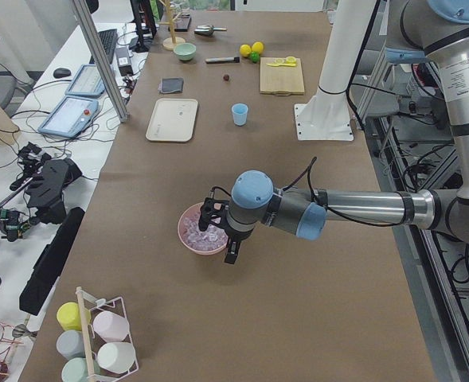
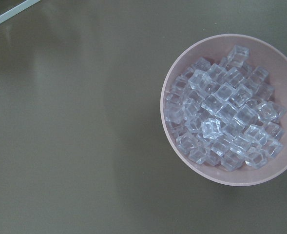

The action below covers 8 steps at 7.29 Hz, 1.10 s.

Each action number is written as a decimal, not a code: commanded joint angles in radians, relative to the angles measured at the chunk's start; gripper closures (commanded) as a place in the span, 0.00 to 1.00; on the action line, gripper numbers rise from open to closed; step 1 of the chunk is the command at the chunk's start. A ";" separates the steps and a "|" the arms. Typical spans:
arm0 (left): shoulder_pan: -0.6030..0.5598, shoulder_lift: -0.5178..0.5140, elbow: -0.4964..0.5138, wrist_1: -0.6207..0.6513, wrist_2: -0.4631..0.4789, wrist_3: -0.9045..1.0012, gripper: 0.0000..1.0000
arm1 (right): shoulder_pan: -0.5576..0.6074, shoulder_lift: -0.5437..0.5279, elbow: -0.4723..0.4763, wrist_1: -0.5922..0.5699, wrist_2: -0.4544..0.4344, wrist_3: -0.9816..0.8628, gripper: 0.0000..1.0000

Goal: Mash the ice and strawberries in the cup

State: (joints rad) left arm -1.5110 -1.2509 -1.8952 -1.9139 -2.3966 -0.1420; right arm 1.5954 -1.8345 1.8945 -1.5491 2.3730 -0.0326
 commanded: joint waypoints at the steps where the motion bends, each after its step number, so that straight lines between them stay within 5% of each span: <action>1: 0.000 0.004 0.001 -0.010 -0.001 0.001 0.03 | 0.000 0.000 -0.002 0.000 0.012 0.005 0.00; 8: -0.008 0.007 -0.002 -0.025 -0.029 0.001 0.03 | 0.000 -0.015 -0.006 0.001 -0.006 -0.015 0.00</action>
State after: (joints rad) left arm -1.5135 -1.2430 -1.8962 -1.9371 -2.4290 -0.1402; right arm 1.5946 -1.8427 1.8901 -1.5496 2.3716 -0.0424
